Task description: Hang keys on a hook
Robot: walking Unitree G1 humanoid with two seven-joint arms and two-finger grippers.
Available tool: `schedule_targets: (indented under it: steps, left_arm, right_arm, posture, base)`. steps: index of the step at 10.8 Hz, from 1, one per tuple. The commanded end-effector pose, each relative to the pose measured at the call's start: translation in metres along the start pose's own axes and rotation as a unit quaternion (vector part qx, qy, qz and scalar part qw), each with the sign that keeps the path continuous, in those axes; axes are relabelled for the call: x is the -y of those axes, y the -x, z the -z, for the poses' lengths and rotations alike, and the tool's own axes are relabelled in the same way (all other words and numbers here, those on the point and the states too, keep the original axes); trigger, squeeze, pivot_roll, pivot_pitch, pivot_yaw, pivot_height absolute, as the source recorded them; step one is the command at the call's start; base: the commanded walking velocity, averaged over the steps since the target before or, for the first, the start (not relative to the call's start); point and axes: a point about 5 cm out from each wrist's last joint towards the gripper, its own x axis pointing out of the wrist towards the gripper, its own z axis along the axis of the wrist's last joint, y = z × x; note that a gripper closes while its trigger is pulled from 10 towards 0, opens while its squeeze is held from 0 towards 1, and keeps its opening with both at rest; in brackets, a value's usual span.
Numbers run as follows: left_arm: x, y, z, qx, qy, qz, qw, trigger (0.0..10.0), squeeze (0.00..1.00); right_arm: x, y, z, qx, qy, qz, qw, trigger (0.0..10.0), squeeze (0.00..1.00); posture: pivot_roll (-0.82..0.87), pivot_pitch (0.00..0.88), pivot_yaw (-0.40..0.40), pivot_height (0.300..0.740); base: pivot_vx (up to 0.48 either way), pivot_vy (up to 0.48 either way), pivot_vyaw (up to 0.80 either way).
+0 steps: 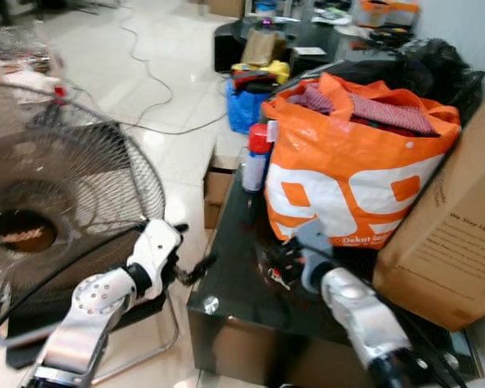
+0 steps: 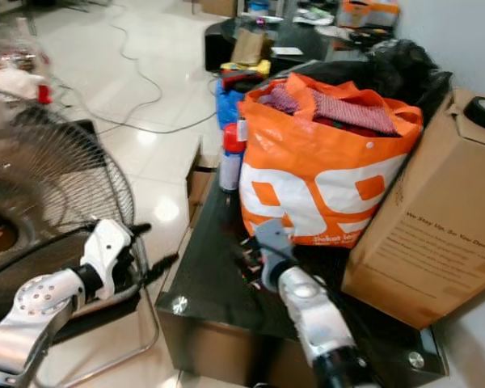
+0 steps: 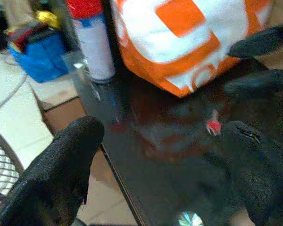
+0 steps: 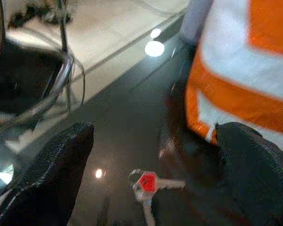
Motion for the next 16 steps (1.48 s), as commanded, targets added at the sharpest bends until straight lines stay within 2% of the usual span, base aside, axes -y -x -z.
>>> schedule_targets:
  steps: [1,2,3,4,6,8,12,13,14,15,16]
  left_arm:
    - [0.002,-0.003,-0.001,-0.012,-0.01,0.033,0.999,10.0,0.0]
    - [0.002,-0.001,0.003,-0.024,-0.011,0.048,0.999,10.0,0.0]
    - [0.003,0.002,0.011,-0.038,-0.006,0.06,0.997,10.0,0.0]
    - [0.003,0.003,0.015,-0.044,-0.004,0.062,0.997,10.0,0.0]
    - [0.003,0.009,0.02,-0.052,-0.002,0.064,0.997,10.0,0.0]
    - [0.002,0.017,0.021,-0.054,-0.004,0.061,0.997,10.0,0.0]
    - [0.002,0.036,0.015,-0.055,-0.006,0.055,0.997,10.0,0.0]
    - [0.003,0.042,0.014,-0.058,-0.005,0.053,0.997,10.0,0.0]
    - [0.006,0.046,0.012,-0.06,-0.002,0.053,0.997,10.0,0.0]
    - [0.008,0.05,0.009,-0.061,-0.001,0.053,0.997,10.0,0.0]
    - [0.01,0.052,0.007,-0.063,0.0,0.052,0.997,10.0,0.0]
  right_arm:
    - [-0.002,-0.006,0.002,-0.016,0.004,-0.013,1.0,10.0,0.0]
    - [-0.007,-0.013,0.007,-0.038,-0.005,-0.026,0.999,10.0,0.0]
    - [-0.012,-0.021,0.023,-0.089,0.027,-0.02,0.995,10.0,0.0]
    - [-0.017,-0.024,0.027,-0.097,0.003,-0.018,0.995,10.0,0.0]
    - [-0.021,-0.029,0.028,-0.086,-0.015,0.002,0.996,10.0,0.0]
    - [-0.019,-0.034,0.025,-0.075,-0.032,0.029,0.996,10.0,0.0]
    - [-0.02,-0.039,0.027,-0.086,-0.033,0.083,0.992,9.8,0.0]
    - [-0.024,-0.039,0.03,-0.093,-0.031,0.078,0.992,4.0,0.0]
    - [-0.026,-0.038,0.036,-0.108,-0.021,0.072,0.991,1.8,0.0]
    - [-0.026,-0.037,0.041,-0.122,-0.013,0.069,0.99,0.2,0.0]
    - [-0.026,-0.036,0.043,-0.126,-0.01,0.069,0.99,0.2,0.0]
  posture:
    - [0.0,0.0,-0.064,0.74]
    - [0.0,0.0,-0.069,0.74]
    - [0.0,0.0,-0.079,0.74]
    - [0.01,0.0,-0.085,0.74]
    - [0.02,0.0,-0.097,0.74]
    - [0.04,0.0,-0.107,0.74]
    - [0.07,0.002,-0.125,0.74]
    - [0.08,0.024,-0.135,0.74]
    - [0.09,0.036,-0.14,0.74]
    - [0.09,0.053,-0.144,0.74]
    - [0.08,0.066,-0.146,0.74]
  base:
    - [0.0,0.0,0.0]
    - [0.0,0.0,0.0]
    - [0.0,0.0,0.0]
    - [0.0,0.0,0.0]
    - [0.0,0.0,0.0]
    - [0.0,0.0,0.0]
    - [0.0,0.0,0.0]
    - [0.0,0.0,0.0]
    - [0.0,0.0,0.0]
    - [0.0,0.0,0.0]
    - [0.0,0.0,0.0]
